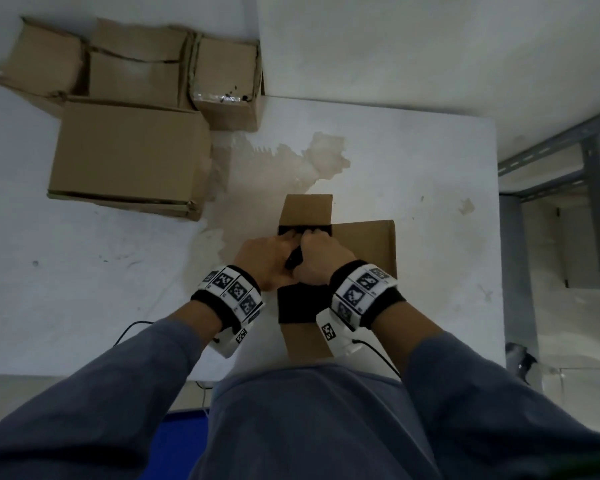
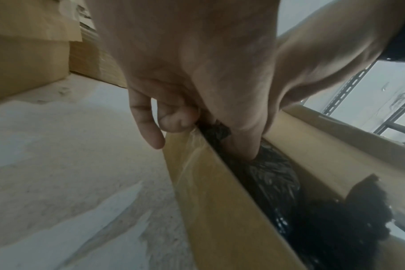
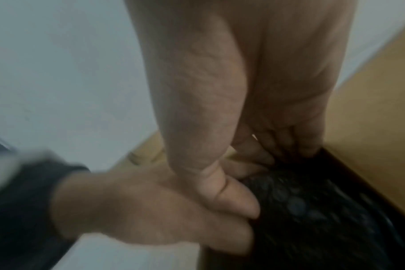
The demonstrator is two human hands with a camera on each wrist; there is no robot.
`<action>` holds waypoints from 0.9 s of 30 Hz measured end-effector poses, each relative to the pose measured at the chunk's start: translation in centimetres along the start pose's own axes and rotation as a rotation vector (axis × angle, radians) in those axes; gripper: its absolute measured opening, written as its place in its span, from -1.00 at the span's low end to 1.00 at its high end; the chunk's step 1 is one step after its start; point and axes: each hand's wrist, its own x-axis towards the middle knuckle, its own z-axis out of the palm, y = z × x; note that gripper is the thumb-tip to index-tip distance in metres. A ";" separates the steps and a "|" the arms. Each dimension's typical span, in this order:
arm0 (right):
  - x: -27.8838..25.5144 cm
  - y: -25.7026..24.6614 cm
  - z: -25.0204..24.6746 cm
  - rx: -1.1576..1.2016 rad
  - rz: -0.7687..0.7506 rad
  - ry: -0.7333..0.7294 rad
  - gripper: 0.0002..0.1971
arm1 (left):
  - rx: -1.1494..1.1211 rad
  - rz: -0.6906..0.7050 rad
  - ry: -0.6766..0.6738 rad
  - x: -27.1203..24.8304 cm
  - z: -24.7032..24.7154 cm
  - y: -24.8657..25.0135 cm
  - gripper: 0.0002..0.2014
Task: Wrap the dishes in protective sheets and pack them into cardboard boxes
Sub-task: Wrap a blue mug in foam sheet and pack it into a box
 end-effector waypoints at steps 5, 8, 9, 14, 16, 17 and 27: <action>0.7 -0.9 -0.9 -0.065 0.021 -0.135 -0.74 | -0.064 -0.007 -0.174 -0.1 -0.8 -0.3 -0.13; 0.7 -0.5 -2.1 0.036 0.053 -0.204 -0.78 | -0.140 0.058 -0.248 0.1 -0.5 -0.6 -0.15; 0.7 -0.3 -2.3 0.050 0.058 -0.197 -0.81 | -0.164 0.082 -0.238 0.2 -0.4 -0.7 -0.15; 0.6 0.2 -1.0 -0.064 0.022 -0.131 -0.86 | -0.252 -0.048 -0.137 0.0 2.6 1.9 -0.17; 0.5 0.2 -0.1 -0.124 -0.004 -0.087 -0.81 | -0.394 -0.092 -0.120 -0.6 4.5 3.5 -0.16; 0.3 0.6 0.1 -0.115 -0.023 -0.056 -0.78 | -0.505 -0.091 -0.108 -1.0 5.0 4.2 -0.14; -4.9 9.1 3.8 0.259 -0.052 0.407 -0.68 | -0.690 -0.254 0.633 -5.4 2.2 1.7 -0.62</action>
